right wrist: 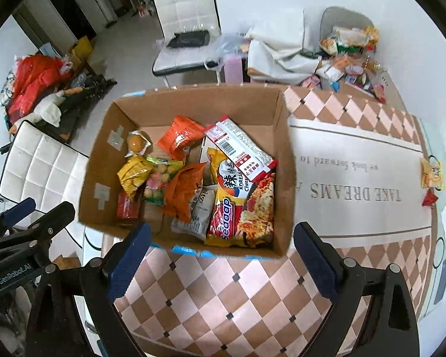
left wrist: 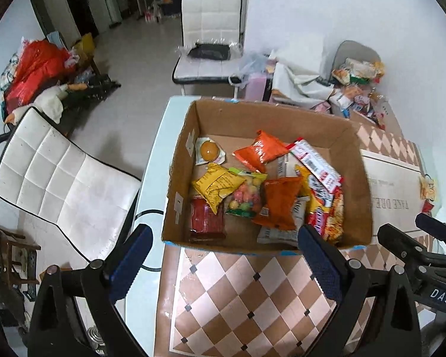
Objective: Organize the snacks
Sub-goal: 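Withdraw both tools from the box toward the last snacks on the table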
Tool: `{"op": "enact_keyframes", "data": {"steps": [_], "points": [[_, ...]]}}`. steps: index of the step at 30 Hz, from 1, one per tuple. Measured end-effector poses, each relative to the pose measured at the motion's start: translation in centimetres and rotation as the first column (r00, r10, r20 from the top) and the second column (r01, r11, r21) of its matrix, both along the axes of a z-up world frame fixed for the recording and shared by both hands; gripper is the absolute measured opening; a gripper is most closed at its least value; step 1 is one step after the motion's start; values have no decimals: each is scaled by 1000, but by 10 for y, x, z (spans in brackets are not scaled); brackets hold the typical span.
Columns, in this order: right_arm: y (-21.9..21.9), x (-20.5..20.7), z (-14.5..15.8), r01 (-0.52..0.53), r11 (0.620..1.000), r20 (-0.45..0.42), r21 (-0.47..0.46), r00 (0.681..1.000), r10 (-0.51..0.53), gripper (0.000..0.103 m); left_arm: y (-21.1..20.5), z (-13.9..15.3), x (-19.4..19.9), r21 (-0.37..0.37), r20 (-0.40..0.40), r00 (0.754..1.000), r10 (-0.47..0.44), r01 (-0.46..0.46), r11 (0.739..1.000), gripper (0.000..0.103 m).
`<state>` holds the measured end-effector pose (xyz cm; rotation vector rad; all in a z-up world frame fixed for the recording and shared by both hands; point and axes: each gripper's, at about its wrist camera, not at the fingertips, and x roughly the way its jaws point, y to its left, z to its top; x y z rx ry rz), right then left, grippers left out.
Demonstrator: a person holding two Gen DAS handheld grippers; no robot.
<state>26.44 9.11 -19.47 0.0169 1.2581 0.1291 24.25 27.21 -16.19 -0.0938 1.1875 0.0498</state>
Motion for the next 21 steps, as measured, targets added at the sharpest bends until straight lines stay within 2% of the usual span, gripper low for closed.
{"op": "enact_keyframes", "data": {"steps": [8,14,21], "points": [[-3,-49,52,-9,1000,92,22,996,7,98,-12,40,-37,18,80,997,-20,18,1000,100],[1,-79,80,-39,998,124,57,992,32,98,-12,60,-54,6,111,994,-15,15,1000,100],[-12,-84,86,-31,992,116,119,993,17,100,-28,69,-50,-44,156,987,-27,34,998,102]]}}
